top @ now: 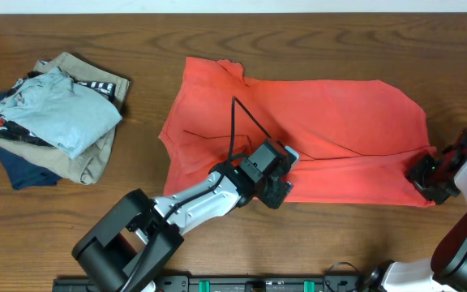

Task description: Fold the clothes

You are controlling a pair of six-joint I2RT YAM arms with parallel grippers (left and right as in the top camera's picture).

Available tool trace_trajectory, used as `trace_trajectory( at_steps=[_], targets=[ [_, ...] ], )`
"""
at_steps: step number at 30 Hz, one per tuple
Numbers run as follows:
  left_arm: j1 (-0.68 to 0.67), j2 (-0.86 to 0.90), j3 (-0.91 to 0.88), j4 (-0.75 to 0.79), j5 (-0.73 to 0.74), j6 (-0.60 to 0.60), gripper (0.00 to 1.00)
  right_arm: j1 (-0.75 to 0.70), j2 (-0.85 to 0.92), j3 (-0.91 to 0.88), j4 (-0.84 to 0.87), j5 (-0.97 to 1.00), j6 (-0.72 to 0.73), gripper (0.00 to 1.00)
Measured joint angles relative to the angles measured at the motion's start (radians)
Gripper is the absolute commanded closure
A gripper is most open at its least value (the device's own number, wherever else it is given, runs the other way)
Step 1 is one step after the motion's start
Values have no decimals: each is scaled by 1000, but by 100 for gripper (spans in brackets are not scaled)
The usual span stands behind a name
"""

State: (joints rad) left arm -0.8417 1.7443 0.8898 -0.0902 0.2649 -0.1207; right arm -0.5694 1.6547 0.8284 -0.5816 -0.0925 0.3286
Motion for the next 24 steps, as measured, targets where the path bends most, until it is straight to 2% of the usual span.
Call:
trace_trajectory(
  at_steps=[11, 24],
  targets=[
    [2, 47, 0, 47, -6, -14, 36, 0, 0, 0, 0, 0, 0, 67],
    [47, 50, 0, 105, -98, -13, 36, 0, 0, 0, 0, 0, 0, 67]
  ],
)
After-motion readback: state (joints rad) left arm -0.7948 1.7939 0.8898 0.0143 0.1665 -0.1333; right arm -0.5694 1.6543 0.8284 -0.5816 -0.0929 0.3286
